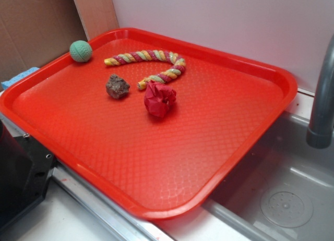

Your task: Grab the green ball.

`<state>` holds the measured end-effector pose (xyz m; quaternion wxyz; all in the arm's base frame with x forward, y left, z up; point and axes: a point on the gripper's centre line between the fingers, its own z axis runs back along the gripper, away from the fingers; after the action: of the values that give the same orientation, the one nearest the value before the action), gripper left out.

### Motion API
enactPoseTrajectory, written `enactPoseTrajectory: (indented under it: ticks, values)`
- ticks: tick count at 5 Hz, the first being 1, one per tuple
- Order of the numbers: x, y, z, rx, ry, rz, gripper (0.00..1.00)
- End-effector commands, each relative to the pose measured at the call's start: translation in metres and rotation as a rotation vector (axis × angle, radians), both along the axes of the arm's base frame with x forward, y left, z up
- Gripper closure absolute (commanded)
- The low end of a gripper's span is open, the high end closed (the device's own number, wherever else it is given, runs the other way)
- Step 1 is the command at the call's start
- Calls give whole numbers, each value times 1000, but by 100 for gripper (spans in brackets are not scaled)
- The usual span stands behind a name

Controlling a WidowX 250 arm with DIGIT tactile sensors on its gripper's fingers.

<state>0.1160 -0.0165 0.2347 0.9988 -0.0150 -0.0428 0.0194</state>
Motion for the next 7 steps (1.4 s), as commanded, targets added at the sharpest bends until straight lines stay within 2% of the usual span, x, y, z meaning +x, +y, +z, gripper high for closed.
enactPoseTrajectory:
  ticks: [1, 2, 3, 4, 5, 6, 7]
  values:
    - [0, 0, 0, 0, 0, 0, 0]
    - [17, 7, -8, -13, -16, 155, 0]
    - [34, 19, -14, -19, -65, 362, 0]
    - [54, 38, -24, -22, -159, 610, 0]
    - [74, 66, -37, -59, -236, 860, 0]
    - [85, 86, -53, -48, -304, 1094, 0]
    - [95, 106, -68, -26, -328, 1232, 0]
